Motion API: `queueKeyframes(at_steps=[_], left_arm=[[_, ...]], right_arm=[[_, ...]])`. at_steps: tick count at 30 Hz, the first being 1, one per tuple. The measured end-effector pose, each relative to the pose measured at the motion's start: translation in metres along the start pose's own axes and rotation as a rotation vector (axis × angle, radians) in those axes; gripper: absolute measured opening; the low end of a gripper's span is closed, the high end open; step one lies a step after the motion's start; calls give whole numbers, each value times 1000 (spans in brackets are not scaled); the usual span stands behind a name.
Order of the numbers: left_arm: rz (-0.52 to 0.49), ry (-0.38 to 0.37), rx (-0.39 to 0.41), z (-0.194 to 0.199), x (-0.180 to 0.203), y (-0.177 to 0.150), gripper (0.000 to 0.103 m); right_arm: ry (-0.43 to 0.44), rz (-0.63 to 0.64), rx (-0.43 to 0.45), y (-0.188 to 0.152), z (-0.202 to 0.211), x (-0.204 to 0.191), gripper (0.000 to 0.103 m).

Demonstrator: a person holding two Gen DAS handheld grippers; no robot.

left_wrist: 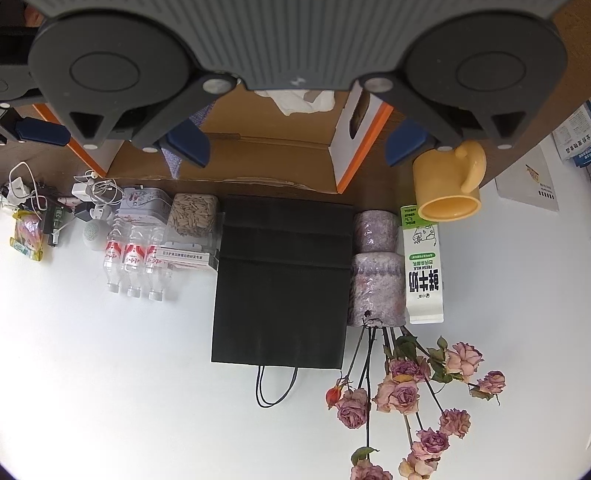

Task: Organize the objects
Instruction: 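Move both tools back toward the plastic container and black cable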

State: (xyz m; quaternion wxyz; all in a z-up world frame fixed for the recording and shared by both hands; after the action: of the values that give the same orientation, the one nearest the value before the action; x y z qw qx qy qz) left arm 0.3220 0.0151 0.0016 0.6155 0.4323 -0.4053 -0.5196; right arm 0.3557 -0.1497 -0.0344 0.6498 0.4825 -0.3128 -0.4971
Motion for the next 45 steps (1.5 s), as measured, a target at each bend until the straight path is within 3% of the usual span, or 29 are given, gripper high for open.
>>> queueKeyframes(at_steps=[12, 23, 36, 45], left_arm=[[-19, -10, -6, 40, -7, -1, 103], [-49, 15, -26, 70, -28, -8, 103], [-75, 91, -110, 88, -77, -37, 103], [-61, 131, -182, 94, -111, -61, 103]], right_arm=[[29, 54, 8, -5, 49, -10, 103], [2, 89, -17, -23, 89, 3, 103], [-64, 118, -155, -70, 110, 47, 103], [-28, 103, -254, -96, 100, 63, 103]])
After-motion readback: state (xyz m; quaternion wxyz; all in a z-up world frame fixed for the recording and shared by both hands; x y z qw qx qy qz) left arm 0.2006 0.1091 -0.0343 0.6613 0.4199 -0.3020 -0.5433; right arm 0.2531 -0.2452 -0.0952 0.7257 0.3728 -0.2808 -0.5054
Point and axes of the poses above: each gripper's, at about its wrist camera, not at the fingertips, and z roughly against the way its jaws point, x to its right, y to its top, the point moved 8 cm from there along -z, roughly the way its jaws point, and after that the axes turned 1 degree about x, right-handed, at the moved point
